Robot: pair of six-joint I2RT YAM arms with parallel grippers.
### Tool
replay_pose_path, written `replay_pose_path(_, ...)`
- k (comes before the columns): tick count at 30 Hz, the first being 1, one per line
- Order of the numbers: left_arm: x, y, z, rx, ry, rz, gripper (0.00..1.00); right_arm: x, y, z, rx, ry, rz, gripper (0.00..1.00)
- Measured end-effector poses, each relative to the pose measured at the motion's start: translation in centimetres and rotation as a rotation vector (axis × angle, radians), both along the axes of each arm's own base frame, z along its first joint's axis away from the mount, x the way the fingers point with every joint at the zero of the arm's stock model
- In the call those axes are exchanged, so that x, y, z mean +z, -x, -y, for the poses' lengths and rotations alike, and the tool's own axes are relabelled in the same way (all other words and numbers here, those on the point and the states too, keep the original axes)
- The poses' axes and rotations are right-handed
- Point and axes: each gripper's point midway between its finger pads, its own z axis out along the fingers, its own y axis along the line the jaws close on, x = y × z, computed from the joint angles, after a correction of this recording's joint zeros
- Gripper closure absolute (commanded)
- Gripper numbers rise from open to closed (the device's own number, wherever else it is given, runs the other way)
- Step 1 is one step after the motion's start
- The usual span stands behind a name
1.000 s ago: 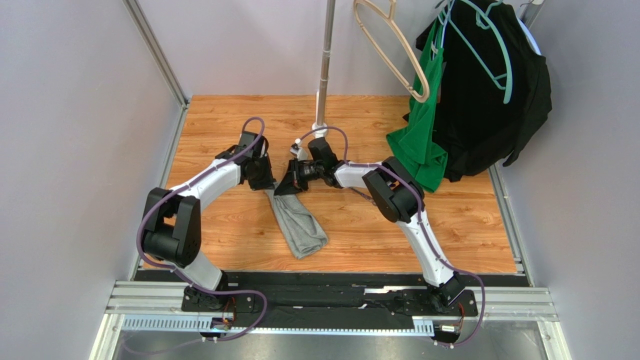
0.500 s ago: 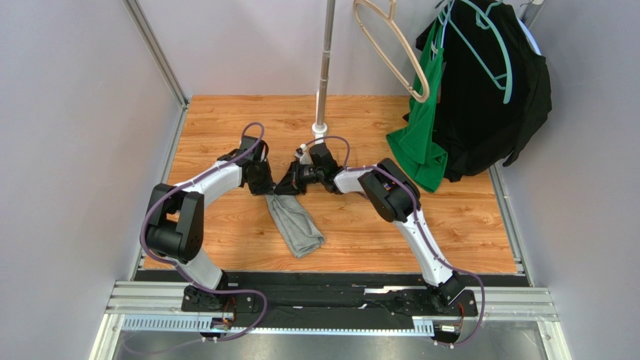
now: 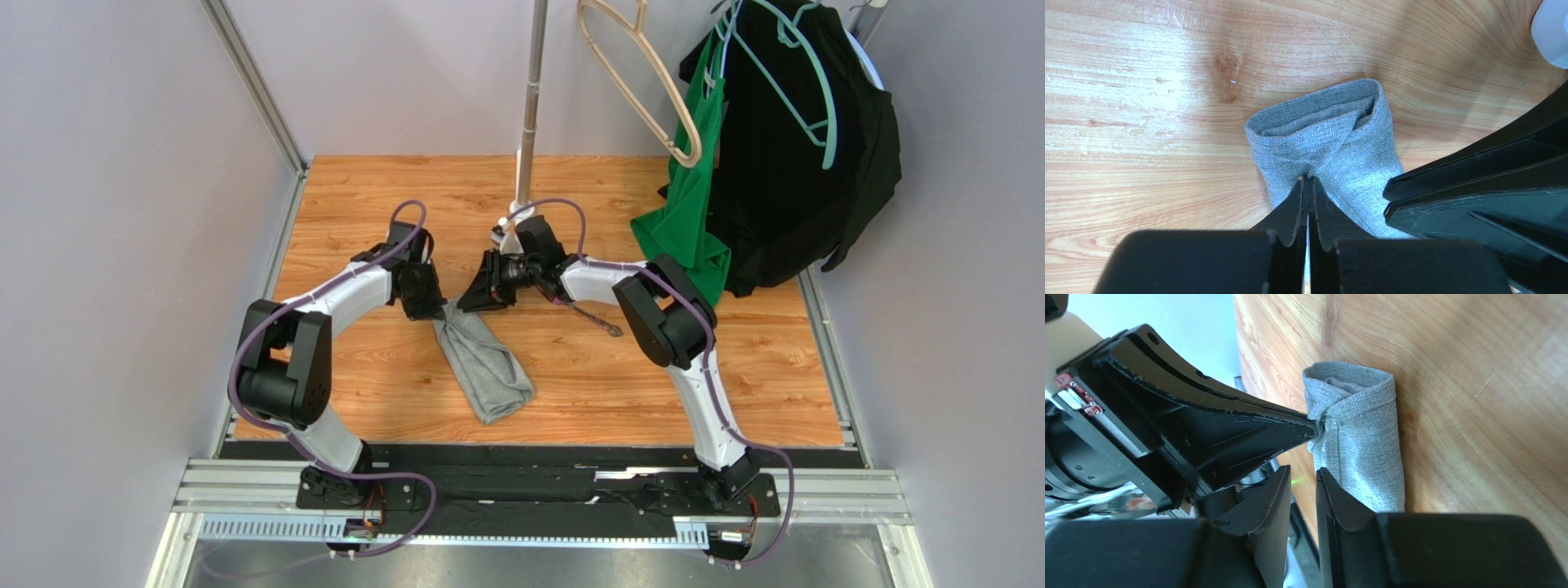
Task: Fold the napkin into a case and place the utensils inside
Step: Grasp the top corner of the smaller rectangle folded napkin from the folded napkin.
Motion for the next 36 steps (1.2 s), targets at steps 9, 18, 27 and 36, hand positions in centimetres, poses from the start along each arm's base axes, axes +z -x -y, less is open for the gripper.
replay_pose_path(9,0.1,0.1,0.3,-0.009,0.019,-0.003,1.0,-1.3,-0.1,0.1,0.051,0.081,0.069,0.96)
replay_pose_path(18,-0.3,0.9,0.7,-0.023,0.048,-0.02,1.0,-4.0,2.1,-3.5,0.128,0.085,0.032,0.99)
replay_pose_path(27,-0.3,0.8,0.5,0.009,0.082,-0.002,1.0,-4.0,1.5,-3.0,0.072,0.076,-0.006,0.98)
replay_pose_path(36,-0.6,0.9,0.3,0.012,0.085,-0.015,0.32,-2.3,1.5,-0.6,0.061,0.094,0.026,0.94)
